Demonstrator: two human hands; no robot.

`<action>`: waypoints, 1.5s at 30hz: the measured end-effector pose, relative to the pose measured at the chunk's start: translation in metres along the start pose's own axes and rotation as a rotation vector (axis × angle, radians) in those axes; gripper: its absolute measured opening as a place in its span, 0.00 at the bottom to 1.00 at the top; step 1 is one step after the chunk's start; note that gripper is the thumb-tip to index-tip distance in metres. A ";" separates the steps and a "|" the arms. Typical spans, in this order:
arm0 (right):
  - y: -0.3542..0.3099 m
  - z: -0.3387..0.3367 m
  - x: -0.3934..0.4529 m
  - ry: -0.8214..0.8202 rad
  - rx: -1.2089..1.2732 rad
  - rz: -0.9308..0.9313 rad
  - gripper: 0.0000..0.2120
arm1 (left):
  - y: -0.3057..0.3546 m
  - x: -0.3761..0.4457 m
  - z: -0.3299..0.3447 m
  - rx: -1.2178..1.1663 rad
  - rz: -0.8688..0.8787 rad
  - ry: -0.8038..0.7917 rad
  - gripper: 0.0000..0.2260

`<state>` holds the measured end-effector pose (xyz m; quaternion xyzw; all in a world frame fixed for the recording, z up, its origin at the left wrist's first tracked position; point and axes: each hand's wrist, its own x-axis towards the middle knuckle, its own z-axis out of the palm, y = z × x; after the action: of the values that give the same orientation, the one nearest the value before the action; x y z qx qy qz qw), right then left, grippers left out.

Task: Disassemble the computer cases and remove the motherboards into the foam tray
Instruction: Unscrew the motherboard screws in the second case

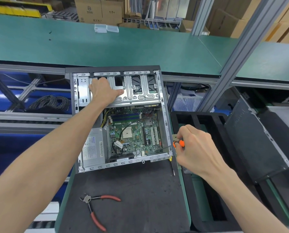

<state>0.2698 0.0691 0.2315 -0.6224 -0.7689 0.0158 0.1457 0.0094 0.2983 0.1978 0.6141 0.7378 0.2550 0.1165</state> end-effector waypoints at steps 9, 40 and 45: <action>-0.001 -0.002 -0.002 0.004 0.000 0.003 0.05 | 0.000 -0.003 -0.002 -0.013 -0.002 -0.006 0.27; -0.001 -0.001 -0.003 0.008 0.008 0.007 0.05 | 0.000 -0.001 -0.001 0.005 -0.004 -0.009 0.27; -0.002 0.000 -0.004 0.006 -0.002 0.013 0.05 | 0.000 -0.001 -0.001 0.019 0.005 -0.008 0.27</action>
<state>0.2688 0.0648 0.2314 -0.6274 -0.7646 0.0140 0.1471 0.0094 0.2970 0.1987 0.6179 0.7383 0.2458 0.1129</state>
